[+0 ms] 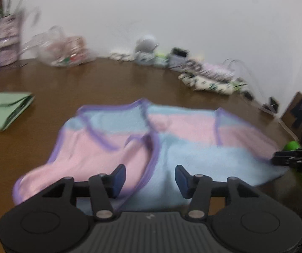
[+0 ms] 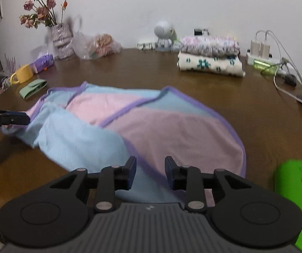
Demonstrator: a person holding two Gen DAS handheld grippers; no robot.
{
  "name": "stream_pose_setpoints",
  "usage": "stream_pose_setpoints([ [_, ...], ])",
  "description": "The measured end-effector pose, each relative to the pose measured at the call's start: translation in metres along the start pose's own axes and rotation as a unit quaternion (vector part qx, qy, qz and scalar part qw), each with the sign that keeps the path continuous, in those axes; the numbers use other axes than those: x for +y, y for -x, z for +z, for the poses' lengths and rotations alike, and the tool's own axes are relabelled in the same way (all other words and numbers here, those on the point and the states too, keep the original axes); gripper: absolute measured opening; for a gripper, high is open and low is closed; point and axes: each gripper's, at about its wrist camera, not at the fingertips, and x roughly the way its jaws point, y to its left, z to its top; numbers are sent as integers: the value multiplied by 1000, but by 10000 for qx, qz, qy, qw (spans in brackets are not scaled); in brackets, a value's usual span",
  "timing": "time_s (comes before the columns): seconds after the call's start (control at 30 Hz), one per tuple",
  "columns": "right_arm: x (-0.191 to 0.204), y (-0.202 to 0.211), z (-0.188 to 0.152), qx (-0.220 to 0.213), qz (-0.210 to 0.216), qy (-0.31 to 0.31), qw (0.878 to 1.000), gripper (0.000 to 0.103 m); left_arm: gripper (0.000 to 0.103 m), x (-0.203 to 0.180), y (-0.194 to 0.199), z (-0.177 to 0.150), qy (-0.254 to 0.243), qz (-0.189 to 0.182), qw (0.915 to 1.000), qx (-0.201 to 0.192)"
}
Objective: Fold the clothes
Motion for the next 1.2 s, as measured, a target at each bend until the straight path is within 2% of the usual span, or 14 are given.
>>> stream_pose_setpoints([
  [0.27, 6, -6, -8, 252, 6, 72, 9997, 29, 41, 24, 6, -10, 50, 1236, 9922, 132],
  [0.33, 4, -4, 3, 246, 21, 46, 9997, 29, 44, 25, 16, 6, 204, 830, 9963, -98],
  [0.4, 2, 1, 22, 125, 123, 57, 9998, 31, 59, 21, 25, 29, 308, 339, 9981, -422],
  [0.47, -1, -9, 44, 123, 175, 27, 9998, 34, 72, 5, 18, 61, 191, 207, 9973, -672],
  [0.5, -4, -22, 58, 195, 171, -14, 9997, 36, 79, -4, 6, 77, 14, 153, 9978, -638],
  [0.57, -10, -48, 86, 338, 162, -94, 9993, 38, 79, -22, -34, 108, -278, -2, 9991, -322],
  [0.63, -16, -74, 114, 480, 153, -175, 9986, 38, 71, -28, -76, 131, -162, 36, 9997, 200],
  [0.7, -22, -100, 142, 623, 145, -255, 9976, 38, 53, -27, -109, 145, -2, 62, 9984, 562],
  [0.87, -33, -150, 157, 1023, -81, -454, 9937, 38, 44, -14, -160, 149, 516, -41, 9914, 1205],
  [0.97, -35, -161, 148, 1087, -93, -538, 9926, 37, 38, -11, -164, 142, 594, -98, 9917, 1140],
  [1.03, -34, -165, 144, 1076, -150, -519, 9927, 25, 7, -11, -165, 139, 548, -100, 9922, 1117],
  [1.07, -32, -166, 143, 1041, -210, -465, 9933, 18, 2, -10, -167, 139, 560, -66, 9922, 1111],
  [1.1, -32, -167, 142, 1046, -248, -433, 9933, 5, 1, -8, -168, 139, 620, -45, 9924, 1063],
  [1.2, -33, -165, 140, 999, -165, -496, 9936, 2, 0, -4, -163, 137, 766, -124, 9930, 892],
])
